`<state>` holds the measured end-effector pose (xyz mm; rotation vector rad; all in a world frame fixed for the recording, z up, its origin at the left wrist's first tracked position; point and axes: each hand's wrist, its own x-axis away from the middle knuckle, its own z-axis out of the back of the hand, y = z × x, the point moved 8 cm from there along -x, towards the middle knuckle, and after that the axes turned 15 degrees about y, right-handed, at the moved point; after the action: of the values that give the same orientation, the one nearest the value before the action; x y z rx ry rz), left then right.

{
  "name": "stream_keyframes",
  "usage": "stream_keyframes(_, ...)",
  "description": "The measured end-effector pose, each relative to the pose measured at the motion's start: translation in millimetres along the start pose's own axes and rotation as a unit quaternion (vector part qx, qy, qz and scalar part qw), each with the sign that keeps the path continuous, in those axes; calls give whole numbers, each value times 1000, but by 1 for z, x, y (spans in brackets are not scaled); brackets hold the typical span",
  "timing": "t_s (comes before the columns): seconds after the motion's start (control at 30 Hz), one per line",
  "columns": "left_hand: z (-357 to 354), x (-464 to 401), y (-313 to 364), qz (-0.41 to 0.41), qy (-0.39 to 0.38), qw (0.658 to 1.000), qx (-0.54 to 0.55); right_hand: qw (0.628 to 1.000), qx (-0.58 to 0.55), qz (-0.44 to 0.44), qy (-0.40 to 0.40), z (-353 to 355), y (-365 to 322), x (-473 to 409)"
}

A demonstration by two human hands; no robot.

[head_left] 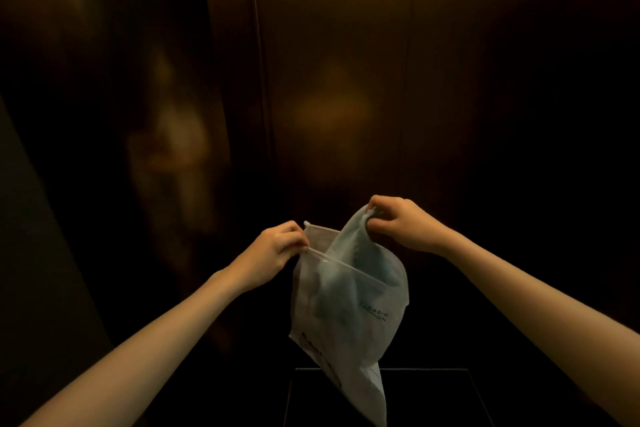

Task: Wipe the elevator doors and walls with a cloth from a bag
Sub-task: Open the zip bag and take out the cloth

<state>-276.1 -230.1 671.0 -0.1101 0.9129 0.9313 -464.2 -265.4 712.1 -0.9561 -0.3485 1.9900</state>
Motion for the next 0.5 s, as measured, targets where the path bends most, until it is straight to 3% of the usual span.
stream_keyframes(0.13,-6,9,-16,-10,-20,996,-83,991,-76,-67,82,16,9,-10)
stream_keyframes(0.33,-16,17,-31,-80,-44,957,-276,947,-147,-165,233,46,27,-22)
stream_keyframes(0.5,-21,14,-48,-28,-65,946,-317,941,-159,-196,228,52,36,-27)
